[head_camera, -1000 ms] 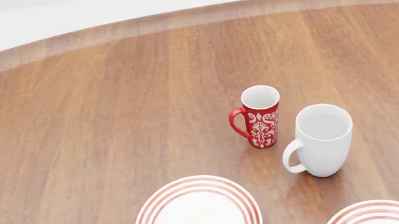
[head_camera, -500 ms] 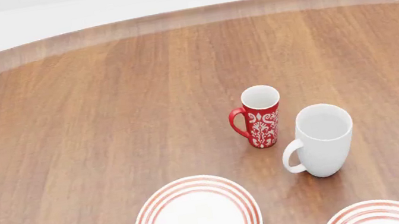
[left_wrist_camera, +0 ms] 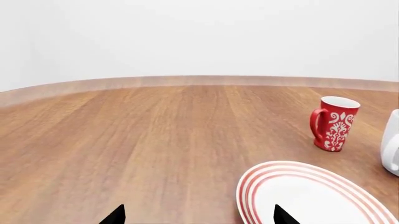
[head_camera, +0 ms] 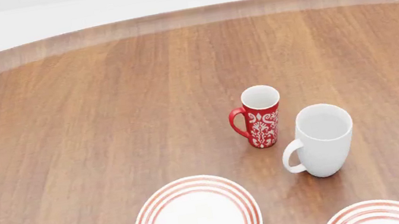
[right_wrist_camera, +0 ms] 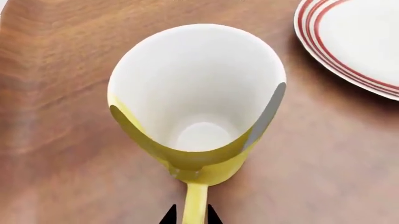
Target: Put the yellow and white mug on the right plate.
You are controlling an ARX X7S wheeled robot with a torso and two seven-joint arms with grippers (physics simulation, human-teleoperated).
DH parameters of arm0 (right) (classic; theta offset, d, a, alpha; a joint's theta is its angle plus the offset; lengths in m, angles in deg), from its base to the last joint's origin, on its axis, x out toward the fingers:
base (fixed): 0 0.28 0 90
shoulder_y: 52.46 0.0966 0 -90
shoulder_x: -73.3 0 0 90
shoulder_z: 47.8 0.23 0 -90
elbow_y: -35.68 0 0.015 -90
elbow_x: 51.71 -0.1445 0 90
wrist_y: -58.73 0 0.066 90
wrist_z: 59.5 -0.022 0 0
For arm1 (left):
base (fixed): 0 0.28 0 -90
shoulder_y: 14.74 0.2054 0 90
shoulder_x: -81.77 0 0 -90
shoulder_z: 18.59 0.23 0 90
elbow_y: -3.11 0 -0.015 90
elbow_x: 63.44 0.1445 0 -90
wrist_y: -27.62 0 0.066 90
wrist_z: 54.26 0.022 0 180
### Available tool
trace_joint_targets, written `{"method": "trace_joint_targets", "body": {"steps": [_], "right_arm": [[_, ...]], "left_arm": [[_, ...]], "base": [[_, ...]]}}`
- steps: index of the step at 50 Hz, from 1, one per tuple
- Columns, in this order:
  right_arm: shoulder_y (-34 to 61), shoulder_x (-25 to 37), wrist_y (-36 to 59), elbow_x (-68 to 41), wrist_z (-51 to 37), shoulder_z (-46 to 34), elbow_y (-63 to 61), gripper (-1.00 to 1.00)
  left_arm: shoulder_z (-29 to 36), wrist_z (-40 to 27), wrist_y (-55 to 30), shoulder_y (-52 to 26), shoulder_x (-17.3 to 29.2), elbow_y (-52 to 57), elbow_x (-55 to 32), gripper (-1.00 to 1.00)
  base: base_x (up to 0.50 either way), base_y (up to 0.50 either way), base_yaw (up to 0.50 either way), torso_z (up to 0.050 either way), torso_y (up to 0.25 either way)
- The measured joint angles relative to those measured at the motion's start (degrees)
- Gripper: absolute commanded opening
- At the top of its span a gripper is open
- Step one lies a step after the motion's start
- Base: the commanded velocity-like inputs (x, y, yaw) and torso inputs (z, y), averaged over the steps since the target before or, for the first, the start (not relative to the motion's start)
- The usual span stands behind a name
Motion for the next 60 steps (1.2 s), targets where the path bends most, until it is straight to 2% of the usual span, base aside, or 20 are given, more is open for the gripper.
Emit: {"method": "trace_joint_targets", "body": {"steps": [25,60], "right_arm": [[-3.9,5.3,2.2,-2.9,-3.6,5.6,-8.1,-1.0],[-12.3,12.8,3.3,-11.1,-9.9,18.6,-19.2,-1.0]], "left_arm": [[0.4,-0.4,0.2,-0.2,0.3,-0.1,-0.3,1.0],[1.0,-0.9,0.3,-0.2,0.7,-0.1,-0.8,1.0]], "base": [[0.0,0.0,0.0,0.0,0.0],[0.0,0.0,0.0,0.0,0.0]]}}
